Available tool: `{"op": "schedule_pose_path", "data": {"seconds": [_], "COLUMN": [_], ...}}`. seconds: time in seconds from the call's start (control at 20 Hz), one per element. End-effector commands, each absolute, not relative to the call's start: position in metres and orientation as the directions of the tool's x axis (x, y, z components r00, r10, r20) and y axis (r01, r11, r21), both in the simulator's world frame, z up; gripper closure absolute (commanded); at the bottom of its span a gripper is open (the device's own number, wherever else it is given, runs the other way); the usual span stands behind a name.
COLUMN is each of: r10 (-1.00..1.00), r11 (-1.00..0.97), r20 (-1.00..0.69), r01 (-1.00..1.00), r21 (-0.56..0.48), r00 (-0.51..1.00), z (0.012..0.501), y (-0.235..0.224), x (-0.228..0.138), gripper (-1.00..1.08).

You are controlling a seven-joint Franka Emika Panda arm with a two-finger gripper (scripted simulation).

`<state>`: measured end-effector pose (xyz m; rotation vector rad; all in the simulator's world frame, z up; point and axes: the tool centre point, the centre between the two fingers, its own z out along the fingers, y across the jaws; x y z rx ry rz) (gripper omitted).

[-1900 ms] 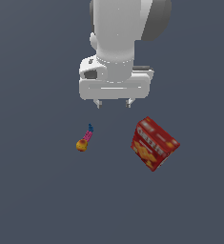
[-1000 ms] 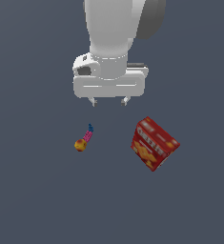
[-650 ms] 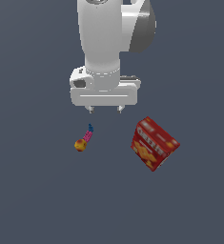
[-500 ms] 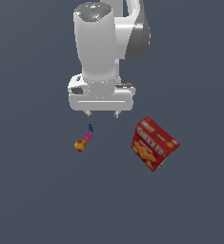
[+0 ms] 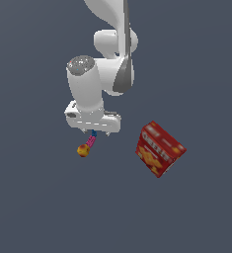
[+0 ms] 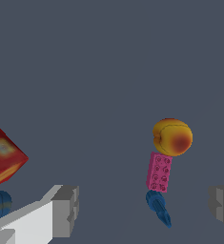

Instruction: Pick up a designated object from a clutter of objects.

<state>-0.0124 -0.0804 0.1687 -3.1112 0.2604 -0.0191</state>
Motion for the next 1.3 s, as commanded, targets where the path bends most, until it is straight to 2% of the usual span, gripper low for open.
{"op": "schedule_pose_path", "data": {"seconds": [0.0,0.5,1.25], "r10": [-0.206,-0.310,-0.334], "r11": [-0.978,-0.951,-0.943], "r20": [0.008,0.001,-0.001], "r01": [-0.206,-0.310,-0.334], "r21": [-0.019,-0.006,0.000], "r00": [0.979,0.951,0.943], "z": [0.143,0.077,0.053], "y": [-0.093,-0.127,-0.135], "x": [-0.021,-0.054,-0.064], "gripper": [-0.92,-0.92,-0.92]}}
